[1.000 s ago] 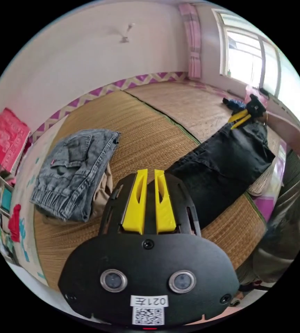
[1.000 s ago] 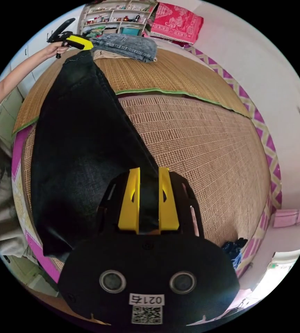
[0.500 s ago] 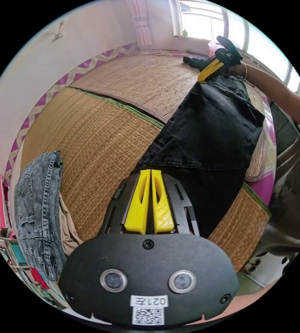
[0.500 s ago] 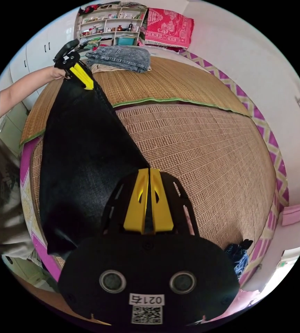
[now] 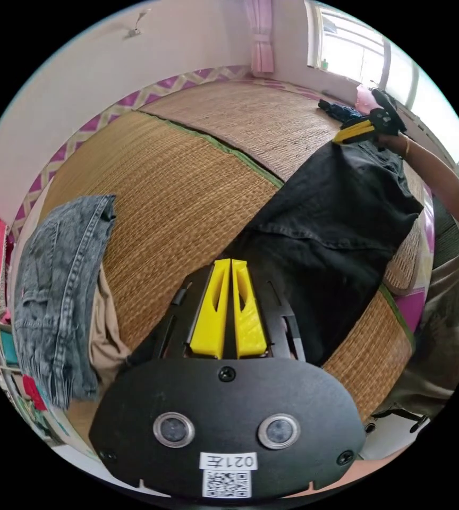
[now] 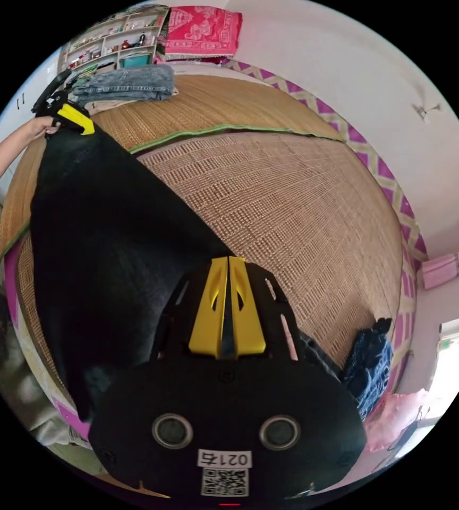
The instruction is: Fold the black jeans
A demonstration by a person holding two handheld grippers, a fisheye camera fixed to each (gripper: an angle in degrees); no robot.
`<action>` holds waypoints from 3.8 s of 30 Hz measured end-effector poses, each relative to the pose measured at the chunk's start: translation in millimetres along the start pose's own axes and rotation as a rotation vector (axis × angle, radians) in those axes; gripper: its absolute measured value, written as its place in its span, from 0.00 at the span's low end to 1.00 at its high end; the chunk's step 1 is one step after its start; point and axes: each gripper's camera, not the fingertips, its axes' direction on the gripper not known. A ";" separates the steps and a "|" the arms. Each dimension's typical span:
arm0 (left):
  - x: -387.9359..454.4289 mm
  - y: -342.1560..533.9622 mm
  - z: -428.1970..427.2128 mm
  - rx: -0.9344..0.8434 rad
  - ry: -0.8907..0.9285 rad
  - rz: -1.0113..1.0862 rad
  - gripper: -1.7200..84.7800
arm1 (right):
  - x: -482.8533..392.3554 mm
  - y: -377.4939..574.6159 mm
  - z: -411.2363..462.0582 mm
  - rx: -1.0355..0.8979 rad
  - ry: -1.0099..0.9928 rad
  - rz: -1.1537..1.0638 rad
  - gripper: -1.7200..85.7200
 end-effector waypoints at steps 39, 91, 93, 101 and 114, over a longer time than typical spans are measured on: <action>-192.8 574.5 -146.8 0.539 0.396 -1.363 0.15 | -260.9 317.8 39.7 0.479 -0.513 0.387 0.01; 470.1 -314.0 -328.0 0.289 -0.270 0.014 0.01 | -311.6 551.3 244.5 0.658 -0.508 0.751 0.02; 468.7 -325.3 -325.3 0.304 -0.277 0.007 0.01 | -302.0 557.6 241.1 0.677 -0.458 0.786 0.03; 438.7 -355.4 -307.7 0.172 -0.125 0.060 0.07 | -198.6 596.0 264.6 0.609 -0.248 1.260 0.16; 326.5 -291.2 -359.1 0.217 0.075 -0.057 0.06 | -138.1 598.5 315.9 0.458 -0.393 1.918 0.02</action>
